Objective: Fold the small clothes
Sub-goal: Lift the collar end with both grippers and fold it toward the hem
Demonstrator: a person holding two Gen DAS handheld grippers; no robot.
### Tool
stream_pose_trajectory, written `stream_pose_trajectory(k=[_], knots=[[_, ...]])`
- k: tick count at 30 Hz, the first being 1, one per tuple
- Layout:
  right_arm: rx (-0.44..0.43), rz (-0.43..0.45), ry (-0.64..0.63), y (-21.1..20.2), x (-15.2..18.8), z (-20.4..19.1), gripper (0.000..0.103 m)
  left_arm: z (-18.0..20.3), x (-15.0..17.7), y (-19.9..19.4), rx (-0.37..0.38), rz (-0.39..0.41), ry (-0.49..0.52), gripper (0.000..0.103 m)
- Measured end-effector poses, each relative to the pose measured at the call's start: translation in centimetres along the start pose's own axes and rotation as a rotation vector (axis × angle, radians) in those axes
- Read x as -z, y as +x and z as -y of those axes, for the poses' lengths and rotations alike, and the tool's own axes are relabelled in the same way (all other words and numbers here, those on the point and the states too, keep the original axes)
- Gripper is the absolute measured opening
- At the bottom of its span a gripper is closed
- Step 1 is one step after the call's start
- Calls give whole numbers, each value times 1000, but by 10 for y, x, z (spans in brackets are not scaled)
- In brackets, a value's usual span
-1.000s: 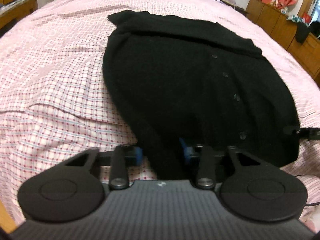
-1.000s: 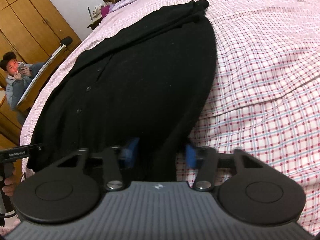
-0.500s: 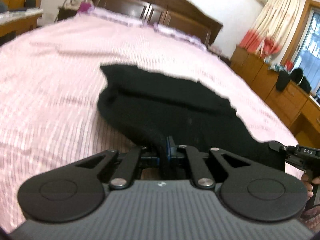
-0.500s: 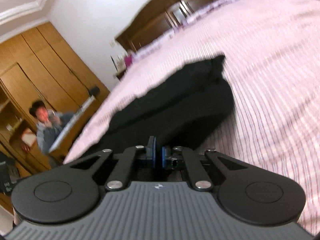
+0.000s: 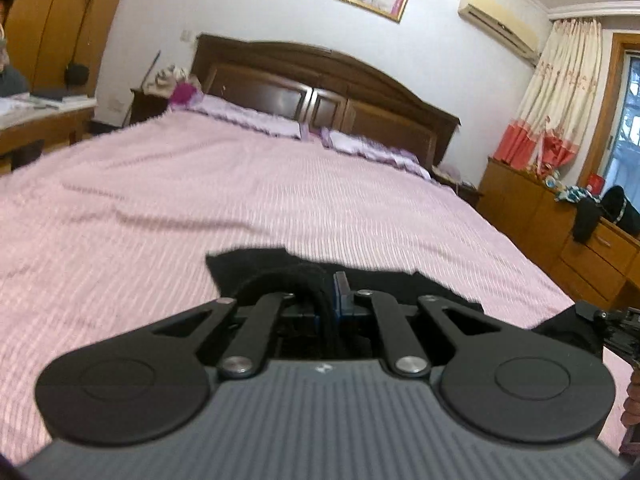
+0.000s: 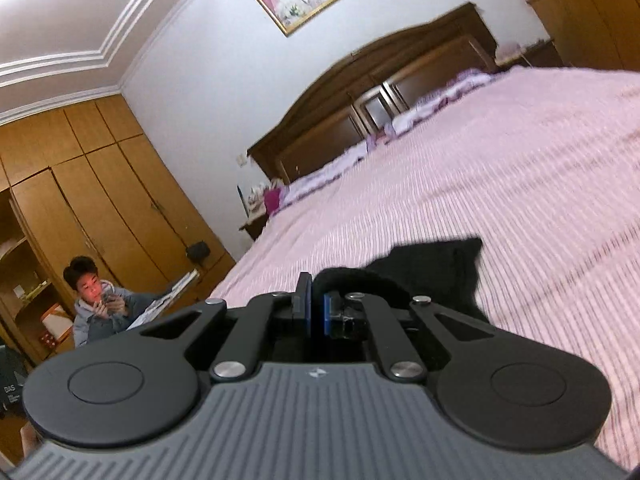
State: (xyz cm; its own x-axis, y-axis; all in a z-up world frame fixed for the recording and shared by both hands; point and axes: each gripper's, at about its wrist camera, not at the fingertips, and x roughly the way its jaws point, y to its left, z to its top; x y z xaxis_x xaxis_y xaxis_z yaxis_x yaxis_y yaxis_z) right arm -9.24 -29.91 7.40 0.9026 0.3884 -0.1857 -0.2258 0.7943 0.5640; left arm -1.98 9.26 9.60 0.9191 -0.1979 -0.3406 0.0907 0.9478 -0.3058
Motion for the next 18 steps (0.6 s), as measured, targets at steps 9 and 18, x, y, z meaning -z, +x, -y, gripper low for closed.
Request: stream_pose_trajectory(k=[9, 18], knots=[[69, 75, -79, 63, -45, -9, 5, 11, -45, 64, -42, 49, 8, 8], [193, 78, -143, 160, -57, 23, 5, -2, -39, 161, -124, 3, 67, 8]])
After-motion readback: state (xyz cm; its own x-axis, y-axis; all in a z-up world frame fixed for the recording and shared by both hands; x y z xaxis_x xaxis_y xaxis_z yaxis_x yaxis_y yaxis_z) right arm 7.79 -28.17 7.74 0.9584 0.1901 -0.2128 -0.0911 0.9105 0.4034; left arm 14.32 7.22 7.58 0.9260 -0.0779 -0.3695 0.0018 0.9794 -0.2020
